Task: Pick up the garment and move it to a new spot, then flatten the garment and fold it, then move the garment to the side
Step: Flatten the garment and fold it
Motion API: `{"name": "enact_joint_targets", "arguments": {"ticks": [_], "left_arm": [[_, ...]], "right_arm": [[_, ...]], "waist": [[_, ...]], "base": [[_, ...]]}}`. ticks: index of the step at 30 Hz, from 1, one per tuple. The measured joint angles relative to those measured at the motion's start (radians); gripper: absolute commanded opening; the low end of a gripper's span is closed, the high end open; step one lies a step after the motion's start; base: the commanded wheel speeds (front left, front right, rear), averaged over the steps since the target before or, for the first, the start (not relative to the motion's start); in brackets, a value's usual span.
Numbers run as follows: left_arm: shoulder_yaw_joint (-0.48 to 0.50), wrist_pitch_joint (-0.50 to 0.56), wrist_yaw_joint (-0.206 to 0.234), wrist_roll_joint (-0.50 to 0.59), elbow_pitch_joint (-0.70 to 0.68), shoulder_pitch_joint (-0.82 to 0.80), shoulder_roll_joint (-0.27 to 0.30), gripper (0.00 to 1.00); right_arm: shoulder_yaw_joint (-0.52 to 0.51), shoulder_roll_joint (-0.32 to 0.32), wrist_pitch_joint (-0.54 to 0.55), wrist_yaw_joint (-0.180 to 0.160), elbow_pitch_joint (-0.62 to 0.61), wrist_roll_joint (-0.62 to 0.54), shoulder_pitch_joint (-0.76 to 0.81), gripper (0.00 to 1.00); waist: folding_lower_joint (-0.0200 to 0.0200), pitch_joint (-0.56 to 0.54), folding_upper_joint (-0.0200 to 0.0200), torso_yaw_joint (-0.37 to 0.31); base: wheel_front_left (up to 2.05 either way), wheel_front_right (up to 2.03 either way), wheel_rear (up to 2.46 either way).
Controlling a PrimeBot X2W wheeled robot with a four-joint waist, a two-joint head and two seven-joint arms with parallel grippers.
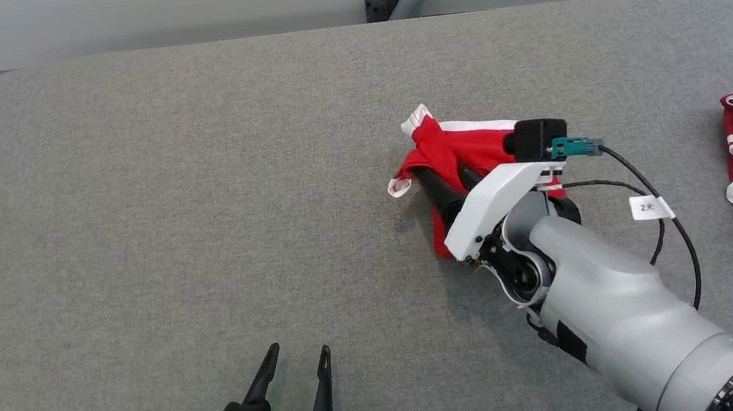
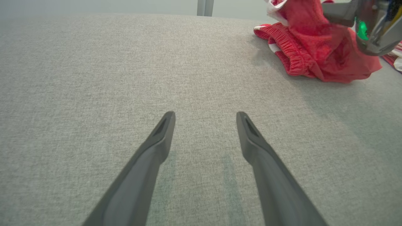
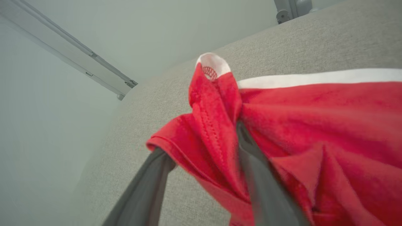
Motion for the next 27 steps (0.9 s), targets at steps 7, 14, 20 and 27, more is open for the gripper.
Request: {"name": "enact_joint_targets", "arguments": {"ticks": [7, 14, 20, 27], "left_arm": [[0.025, 0.0, 0.008, -0.011, 0.009, 0.006, 0.0, 1.0], [0.061, 0.0, 0.029, -0.036, -0.007, 0.077, 0.0, 1.0], [0.066, 0.0, 0.036, -0.041, -0.018, 0.119, 0.0, 1.0], [0.082, 0.0, 0.041, -0.04, -0.03, 0.128, 0.0, 1.0]], "right_arm": [[0.059, 0.001, -0.077, 0.0, -0.005, -0.098, -0.009, 1.0], [-0.114, -0.13, -0.094, 0.001, -0.205, -0.356, 0.078, 1.0], [-0.45, -0.262, -0.095, 0.001, -0.465, -0.611, 0.397, 1.0], [-0.762, -0.209, -0.095, 0.0, -0.697, -0.939, 0.749, 1.0]], "waist": [[0.0, -0.029, 0.0, -0.009], [0.0, -0.096, 0.0, -0.019], [0.0, -0.154, 0.0, -0.027], [0.0, -0.19, 0.0, -0.01]], "base": [[0.0, 0.0, 0.0], [0.0, 0.0, 0.0], [0.0, 0.0, 0.0], [0.0, 0.0, 0.0]]}}
